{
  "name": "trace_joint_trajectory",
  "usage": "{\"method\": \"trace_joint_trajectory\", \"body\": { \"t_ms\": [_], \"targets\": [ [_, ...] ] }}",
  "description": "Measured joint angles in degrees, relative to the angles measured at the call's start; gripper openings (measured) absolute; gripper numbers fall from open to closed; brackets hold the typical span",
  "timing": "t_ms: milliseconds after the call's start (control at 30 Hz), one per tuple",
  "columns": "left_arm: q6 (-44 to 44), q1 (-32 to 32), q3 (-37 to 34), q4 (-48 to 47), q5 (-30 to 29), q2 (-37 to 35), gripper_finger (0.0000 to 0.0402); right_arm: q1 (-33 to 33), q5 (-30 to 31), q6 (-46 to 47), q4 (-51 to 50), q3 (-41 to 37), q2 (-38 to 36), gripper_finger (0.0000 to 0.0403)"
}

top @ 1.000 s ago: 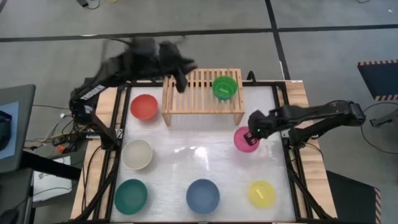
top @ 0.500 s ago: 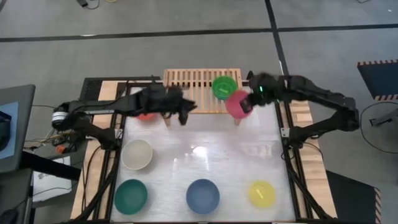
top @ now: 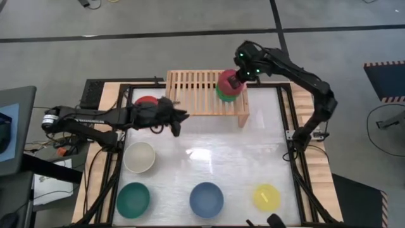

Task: Place and stack bowls onto a shelf
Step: Stack the small red transparent bowl on top of the small green transparent bowl on the shelf, then stack the small yellow transparent bowl on top of the small red transparent bowl on the shelf

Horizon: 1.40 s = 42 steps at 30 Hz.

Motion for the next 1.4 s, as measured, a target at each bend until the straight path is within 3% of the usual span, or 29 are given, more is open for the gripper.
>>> {"method": "trace_joint_trajectory", "body": {
  "t_ms": [233, 500, 600, 1100, 1267, 1400],
  "targets": [
    [2.96, -1.33, 0.08, -0.71, -2.49, -0.15, 0.0092, -0.1, -0.81, 0.0, -2.0, 1.39, 1.76, 0.0098],
    [2.21, -1.35, 0.04, -0.66, -2.29, -0.2, 0.0092, -0.71, -0.69, 0.45, -0.05, 1.41, 1.07, 0.0196],
    [1.51, -1.36, 0.04, -0.75, -2.25, -0.18, 0.0092, -0.1, 2.06, 1.07, 0.32, 1.41, -0.02, 0.0217],
    [2.01, -1.35, 0.04, -0.7, -2.89, -0.22, 0.0095, 5.35, 5.42, 5.16, -0.38, 1.41, -7.49, 0.0215],
    [3.33, -1.32, 0.04, -0.66, -3.24, -0.22, 0.012, 10.44, 5.93, 8.71, -1.03, 1.41, -9.64, 0.0215],
    [5.89, -1.32, 0.04, -0.5, -3.25, -0.22, 0.0145, 15.11, 10.12, 12.38, -4.54, 1.41, -10.11, 0.0215]
  ]
}}
